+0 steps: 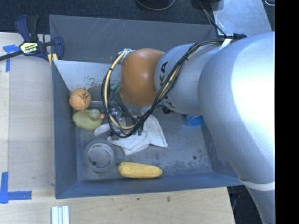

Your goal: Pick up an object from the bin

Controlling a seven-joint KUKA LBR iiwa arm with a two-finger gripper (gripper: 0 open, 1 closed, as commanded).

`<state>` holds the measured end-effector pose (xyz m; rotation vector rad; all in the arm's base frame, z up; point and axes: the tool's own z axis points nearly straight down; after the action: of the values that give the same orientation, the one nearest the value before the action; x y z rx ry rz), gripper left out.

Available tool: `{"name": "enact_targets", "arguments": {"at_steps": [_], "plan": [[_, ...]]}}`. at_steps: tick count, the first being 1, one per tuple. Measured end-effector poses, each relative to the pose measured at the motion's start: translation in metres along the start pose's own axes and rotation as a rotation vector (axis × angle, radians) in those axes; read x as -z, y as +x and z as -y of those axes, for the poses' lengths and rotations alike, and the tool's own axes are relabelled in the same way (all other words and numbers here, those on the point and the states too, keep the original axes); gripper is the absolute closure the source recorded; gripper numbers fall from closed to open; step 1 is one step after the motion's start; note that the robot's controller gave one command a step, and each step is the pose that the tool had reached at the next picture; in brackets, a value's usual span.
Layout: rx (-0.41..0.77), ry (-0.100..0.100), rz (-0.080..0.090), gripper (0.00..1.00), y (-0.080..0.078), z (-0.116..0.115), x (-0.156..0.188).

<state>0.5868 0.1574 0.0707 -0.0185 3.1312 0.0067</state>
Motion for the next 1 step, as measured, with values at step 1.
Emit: {"name": "enact_targets", "arguments": {"at_steps": [1], "plan": [[0.0,0.0,0.0,1.0,0.0,0.0,0.0]]}}
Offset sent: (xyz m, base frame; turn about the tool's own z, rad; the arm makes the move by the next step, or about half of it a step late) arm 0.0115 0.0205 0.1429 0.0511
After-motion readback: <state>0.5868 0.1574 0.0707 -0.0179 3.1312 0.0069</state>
